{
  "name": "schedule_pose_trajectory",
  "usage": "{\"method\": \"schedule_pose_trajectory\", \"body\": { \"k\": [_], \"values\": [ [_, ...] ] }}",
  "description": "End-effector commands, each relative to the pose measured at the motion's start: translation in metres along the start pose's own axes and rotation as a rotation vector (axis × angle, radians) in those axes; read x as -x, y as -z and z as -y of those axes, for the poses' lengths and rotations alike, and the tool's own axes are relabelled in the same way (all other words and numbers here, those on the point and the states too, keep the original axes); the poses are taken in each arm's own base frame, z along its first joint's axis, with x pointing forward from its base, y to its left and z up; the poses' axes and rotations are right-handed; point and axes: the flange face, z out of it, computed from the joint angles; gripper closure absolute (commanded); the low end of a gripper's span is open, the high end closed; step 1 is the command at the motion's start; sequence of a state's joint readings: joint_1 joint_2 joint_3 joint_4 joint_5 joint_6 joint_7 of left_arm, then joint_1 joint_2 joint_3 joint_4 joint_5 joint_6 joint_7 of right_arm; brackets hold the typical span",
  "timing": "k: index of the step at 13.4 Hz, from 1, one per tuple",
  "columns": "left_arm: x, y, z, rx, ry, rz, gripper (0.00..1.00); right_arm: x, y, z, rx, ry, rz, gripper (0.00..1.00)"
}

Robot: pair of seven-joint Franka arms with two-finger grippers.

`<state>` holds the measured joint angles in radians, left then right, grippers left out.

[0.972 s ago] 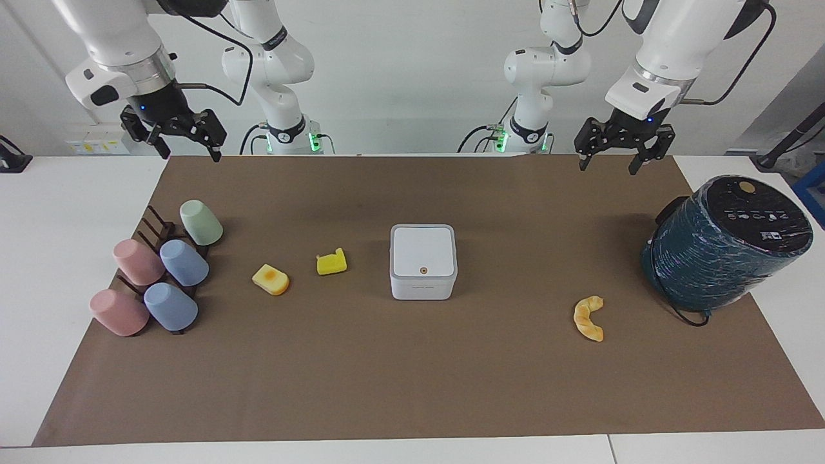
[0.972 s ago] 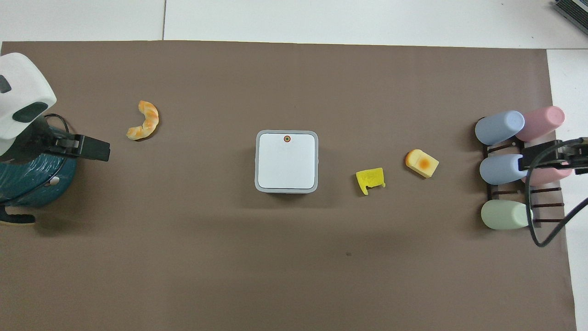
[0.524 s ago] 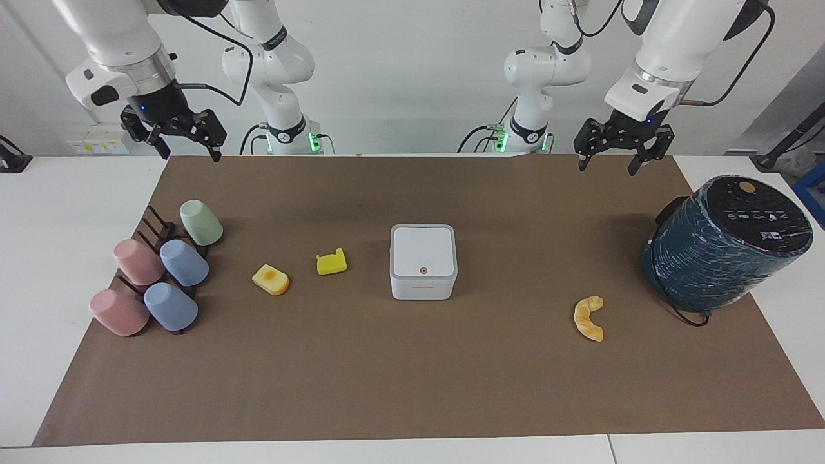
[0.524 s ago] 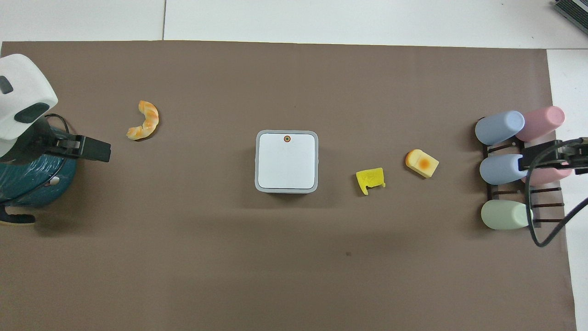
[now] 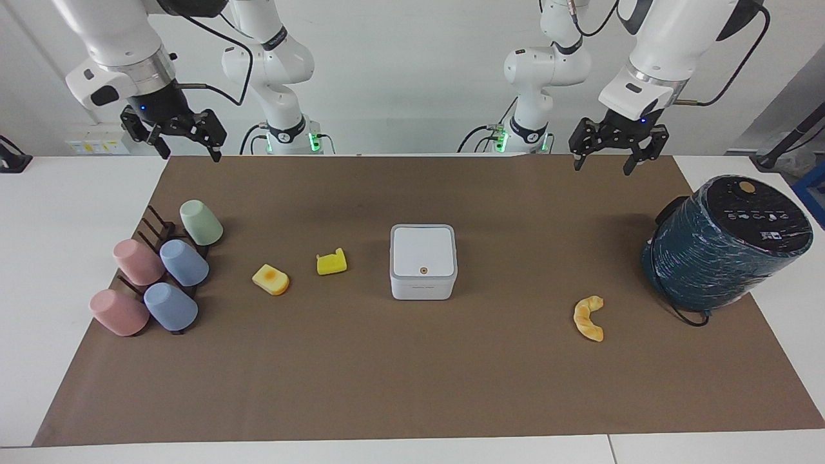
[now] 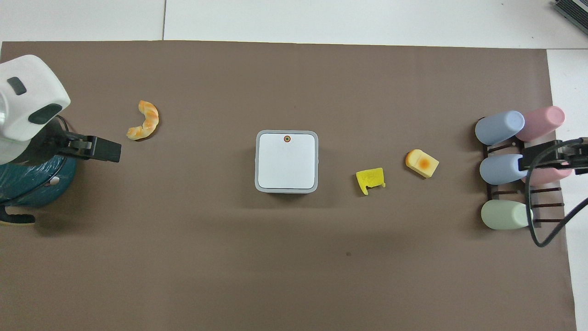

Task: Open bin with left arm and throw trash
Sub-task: 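Reach the left gripper toward the lid of the white bin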

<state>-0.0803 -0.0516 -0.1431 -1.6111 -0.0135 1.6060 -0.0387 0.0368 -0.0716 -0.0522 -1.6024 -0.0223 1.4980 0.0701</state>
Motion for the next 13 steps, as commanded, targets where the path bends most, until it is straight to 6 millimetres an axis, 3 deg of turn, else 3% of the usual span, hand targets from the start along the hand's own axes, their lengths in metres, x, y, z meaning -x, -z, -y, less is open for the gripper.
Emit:
{"method": "schedule_pose_trajectory", "body": {
  "k": [1,3,5,7,9,13],
  "values": [
    [0.011,-0.004,-0.046,0.012,0.031,-0.051,0.0,0.005,0.0,-0.001,-0.009,-0.01,-0.011,0.0],
    [0.015,-0.012,-0.075,0.023,0.046,-0.072,0.0,0.005,0.0,-0.001,-0.009,-0.011,-0.012,0.0],
    [0.016,-0.018,-0.108,0.041,0.061,-0.086,0.21,0.005,0.0,-0.001,-0.009,-0.01,-0.011,0.0],
    [0.016,-0.025,-0.138,0.09,0.123,-0.117,0.51,0.005,0.0,-0.001,-0.009,-0.01,-0.011,0.0],
    [0.009,-0.044,-0.157,0.136,0.152,-0.127,0.73,0.005,-0.001,-0.001,-0.009,-0.01,-0.011,0.0],
    [-0.011,-0.088,-0.201,0.179,0.215,-0.144,0.83,0.006,-0.005,-0.001,-0.009,-0.007,-0.011,0.0]
  ]
}}
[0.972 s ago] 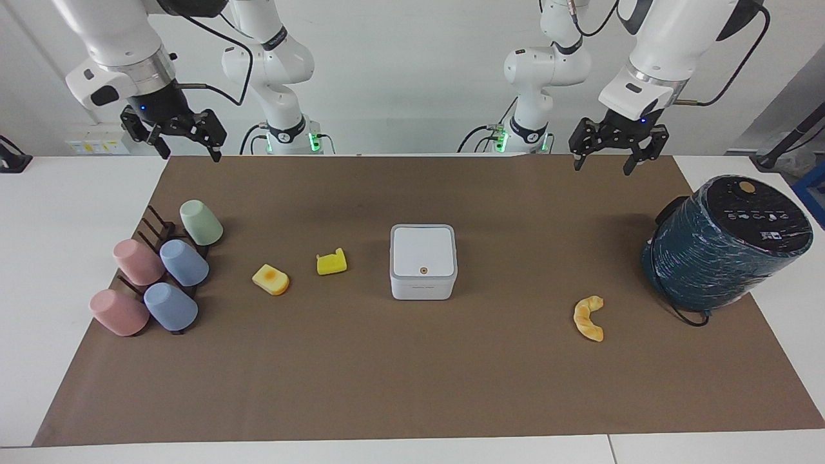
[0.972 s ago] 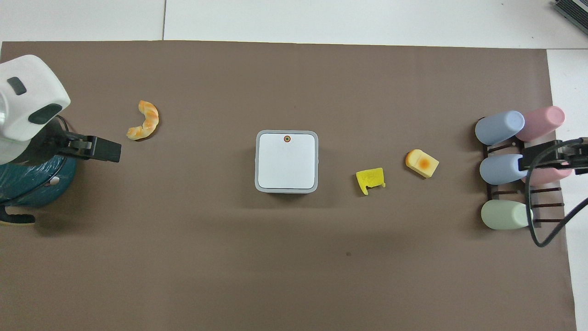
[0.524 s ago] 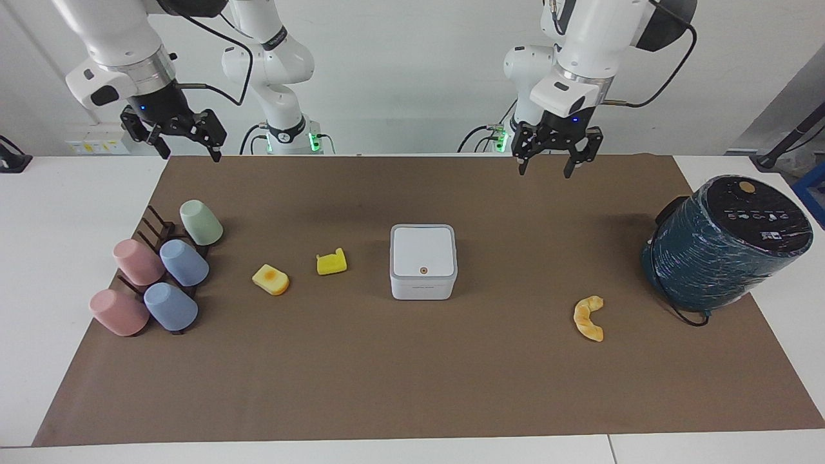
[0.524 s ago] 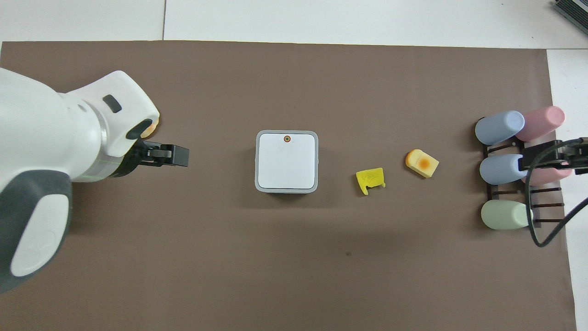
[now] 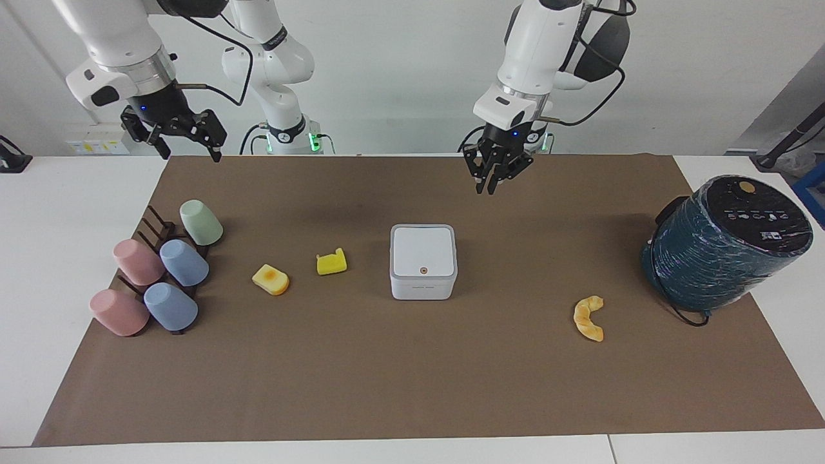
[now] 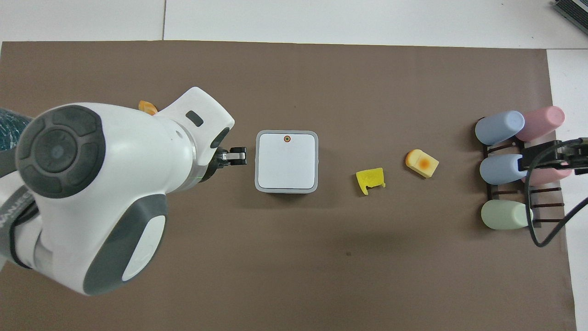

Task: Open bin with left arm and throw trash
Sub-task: 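Reach the left gripper toward the lid of the white bin, then lift the bin lid with the left gripper while the right gripper reaches the cake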

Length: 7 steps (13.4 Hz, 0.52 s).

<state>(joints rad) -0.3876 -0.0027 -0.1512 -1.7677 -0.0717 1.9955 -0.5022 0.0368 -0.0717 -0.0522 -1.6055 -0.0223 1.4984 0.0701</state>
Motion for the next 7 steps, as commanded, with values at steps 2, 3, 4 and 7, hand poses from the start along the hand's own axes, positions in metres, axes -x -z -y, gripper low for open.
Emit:
{"method": "schedule_pose_trajectory", "body": {
  "k": [2,3,4,7],
  "values": [
    [-0.01,-0.043,-0.024,0.051,0.078,-0.03,0.86,0.008,-0.008,-0.001,-0.011,-0.002,-0.03,0.0],
    [-0.015,-0.051,-0.026,0.064,0.092,-0.042,0.87,0.007,-0.012,-0.001,-0.012,-0.004,-0.035,0.0],
    [-0.018,-0.06,-0.031,0.075,0.102,-0.053,0.87,0.005,-0.014,0.0,-0.013,-0.005,-0.045,0.0],
    [-0.028,-0.078,-0.033,0.101,0.122,-0.086,0.87,-0.005,-0.035,0.001,-0.016,-0.006,-0.091,0.0]
  ]
}}
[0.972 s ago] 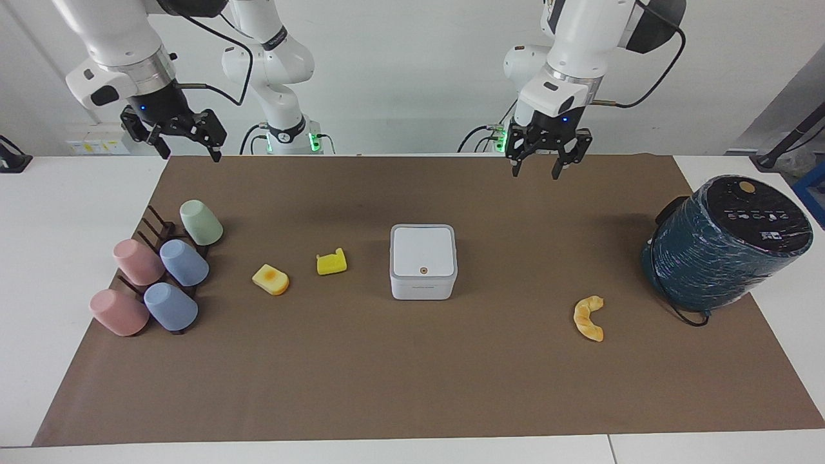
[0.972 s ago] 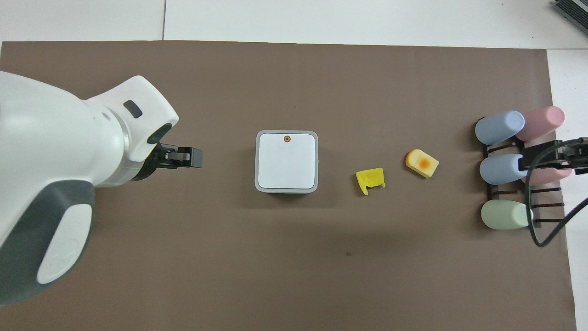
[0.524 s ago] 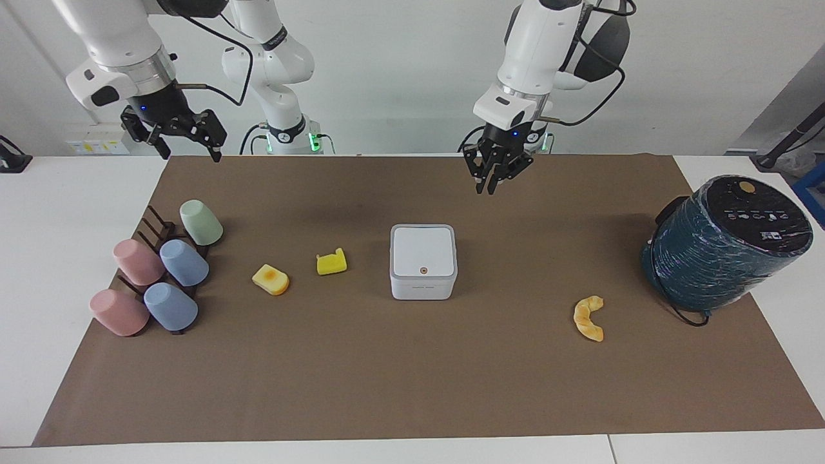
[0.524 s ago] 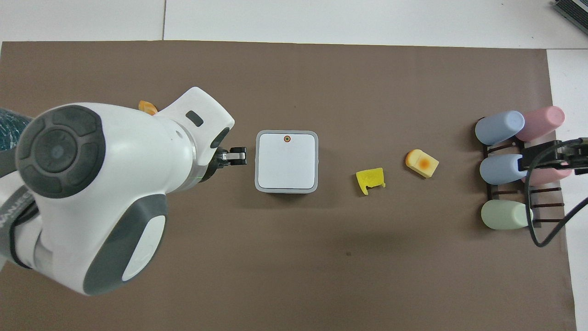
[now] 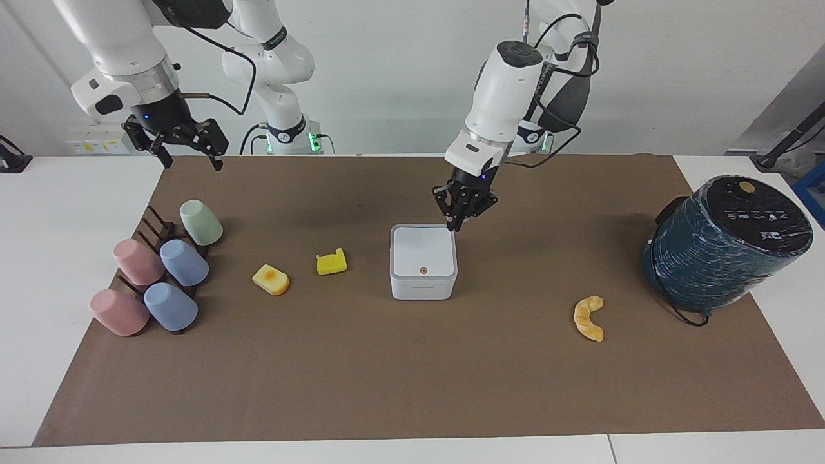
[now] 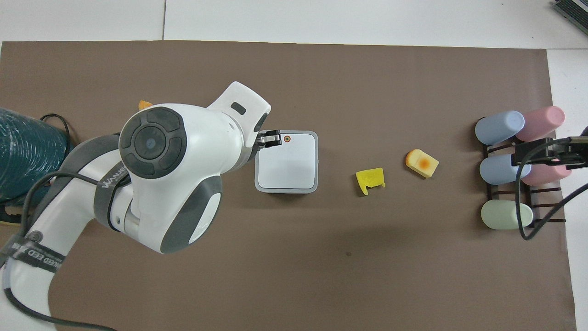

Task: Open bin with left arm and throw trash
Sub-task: 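Lift the bin lid with the left gripper while the right gripper reaches the cake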

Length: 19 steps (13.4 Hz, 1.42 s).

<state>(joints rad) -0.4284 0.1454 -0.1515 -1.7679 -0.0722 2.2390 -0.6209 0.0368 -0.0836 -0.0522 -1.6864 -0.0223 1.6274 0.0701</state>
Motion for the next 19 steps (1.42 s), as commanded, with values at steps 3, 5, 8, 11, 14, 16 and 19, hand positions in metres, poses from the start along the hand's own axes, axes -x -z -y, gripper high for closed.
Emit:
{"method": "schedule_pose_trajectory", "body": {
  "k": [3,5,8,11,14,16,19],
  "values": [
    [-0.008,-0.014,-0.005,0.054,0.04,-0.032,0.87,-0.002,-0.038,0.004,-0.02,0.0,-0.085,0.0],
    [-0.009,-0.019,-0.005,0.063,0.046,-0.035,0.87,-0.008,-0.051,0.005,-0.021,0.002,-0.105,0.0],
    [-0.007,-0.033,-0.007,0.064,0.045,-0.03,0.95,-0.025,-0.08,0.028,-0.023,0.041,-0.114,0.0],
    [-0.007,-0.044,-0.01,0.065,0.043,-0.028,1.0,-0.042,-0.112,0.049,-0.023,0.076,-0.126,0.0],
    [-0.004,-0.066,-0.018,0.084,0.072,-0.038,1.0,-0.054,-0.142,0.059,-0.017,0.153,-0.114,0.0],
    [-0.003,-0.068,-0.018,0.083,0.07,-0.037,1.0,-0.063,-0.17,0.063,-0.01,0.237,-0.103,0.0],
    [0.0,-0.082,-0.018,0.075,0.07,-0.023,1.0,-0.066,-0.194,0.066,-0.003,0.357,-0.108,0.0]
  ]
}}
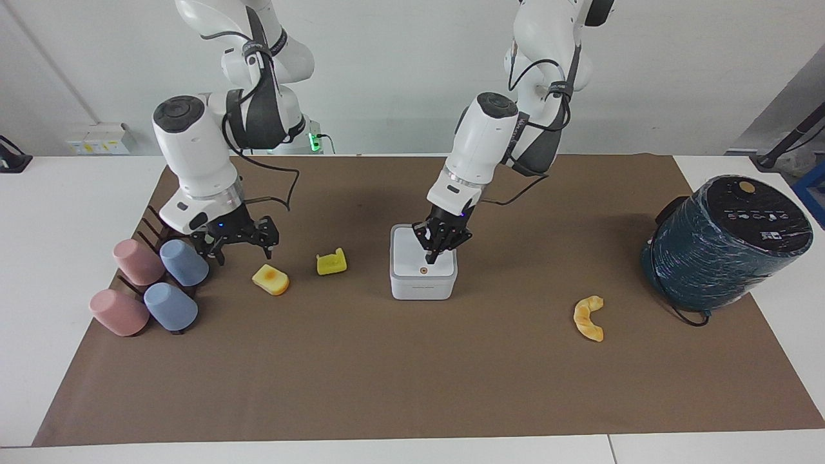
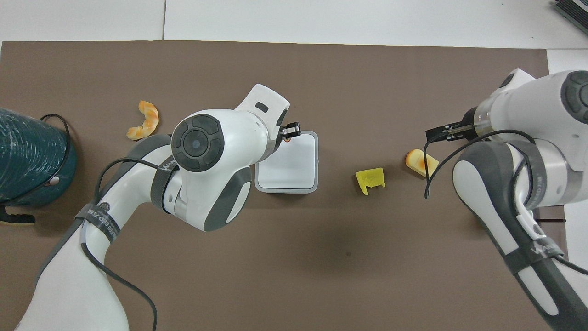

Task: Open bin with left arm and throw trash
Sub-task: 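Lift the bin lid with the left gripper while the right gripper reaches the cake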

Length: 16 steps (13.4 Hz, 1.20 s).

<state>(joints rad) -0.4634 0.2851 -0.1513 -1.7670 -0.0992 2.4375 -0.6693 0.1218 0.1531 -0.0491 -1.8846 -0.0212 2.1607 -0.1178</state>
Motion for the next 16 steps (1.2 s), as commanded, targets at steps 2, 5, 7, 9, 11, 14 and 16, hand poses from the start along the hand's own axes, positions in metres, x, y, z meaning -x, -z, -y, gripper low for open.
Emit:
{"method": "schedule_pose_trajectory", "body": {
  "k": [2,5,7,9,11,14,16],
  "values": [
    [0.003,-0.014,-0.002,0.004,0.014,0.005,1.0,0.006,-0.027,0.001,-0.009,0.113,-0.006,0.0],
    [0.006,-0.024,0.001,-0.008,0.013,0.019,1.0,0.009,-0.047,0.008,-0.013,0.169,-0.006,0.0],
    [0.008,-0.031,0.004,-0.017,0.015,0.029,1.0,0.013,-0.064,0.011,-0.017,0.251,0.004,0.0],
    [0.012,-0.036,0.001,-0.019,0.009,0.037,1.0,0.021,-0.086,0.013,-0.074,0.345,0.007,0.0],
    [0.014,-0.044,0.004,-0.028,0.009,0.048,1.0,0.028,-0.106,0.008,-0.097,0.456,0.009,0.0],
    [0.018,-0.052,0.003,-0.035,0.002,0.056,1.0,0.037,-0.13,0.007,-0.079,0.537,-0.019,0.0],
    [0.018,-0.053,0.004,-0.039,0.0,0.059,1.0,0.042,-0.139,0.006,-0.077,0.553,-0.017,0.0]
  ]
}}
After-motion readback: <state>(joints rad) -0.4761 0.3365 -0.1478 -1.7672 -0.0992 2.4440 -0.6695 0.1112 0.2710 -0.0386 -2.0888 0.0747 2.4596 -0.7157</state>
